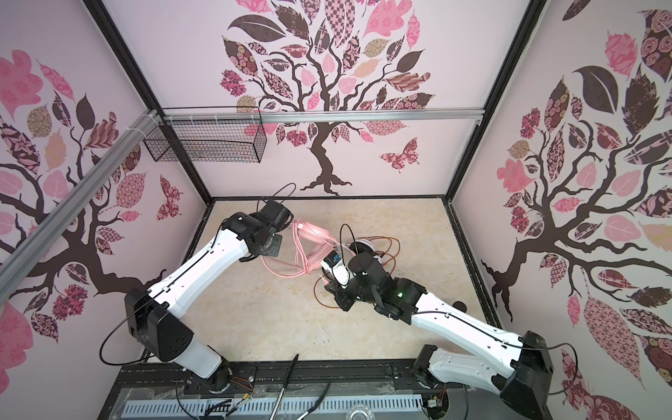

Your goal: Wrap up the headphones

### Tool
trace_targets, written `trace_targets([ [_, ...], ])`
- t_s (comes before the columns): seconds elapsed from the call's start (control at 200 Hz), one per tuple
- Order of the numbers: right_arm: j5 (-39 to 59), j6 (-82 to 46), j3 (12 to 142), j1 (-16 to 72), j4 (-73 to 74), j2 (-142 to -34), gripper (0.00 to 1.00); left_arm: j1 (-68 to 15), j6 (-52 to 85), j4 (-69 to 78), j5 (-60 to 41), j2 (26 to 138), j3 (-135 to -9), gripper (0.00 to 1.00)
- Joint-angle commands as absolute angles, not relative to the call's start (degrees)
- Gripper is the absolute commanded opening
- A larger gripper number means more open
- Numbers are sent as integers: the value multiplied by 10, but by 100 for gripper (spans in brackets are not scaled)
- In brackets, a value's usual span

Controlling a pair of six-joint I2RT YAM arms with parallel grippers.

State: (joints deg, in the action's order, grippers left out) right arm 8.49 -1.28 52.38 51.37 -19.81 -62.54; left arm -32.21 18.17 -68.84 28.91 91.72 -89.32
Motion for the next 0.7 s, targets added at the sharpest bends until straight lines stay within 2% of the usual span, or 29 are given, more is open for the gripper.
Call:
trace_targets([
  [0.0,66,22,588,518,-263,-658,0,-342,209,-660,303,909,-866,0],
  [0.1,81,36,622,518,-285,-689,3,-356,207,-675,281,913,-853,0],
  [0.27,96,42,656,518,-299,-728,5,-363,180,-671,180,904,-813,0],
  [0.46,102,62,676,518,-311,-754,11,-373,170,-676,112,898,-779,0],
  [0.695,103,80,686,518,-326,-791,13,-375,162,-690,11,910,-761,0],
])
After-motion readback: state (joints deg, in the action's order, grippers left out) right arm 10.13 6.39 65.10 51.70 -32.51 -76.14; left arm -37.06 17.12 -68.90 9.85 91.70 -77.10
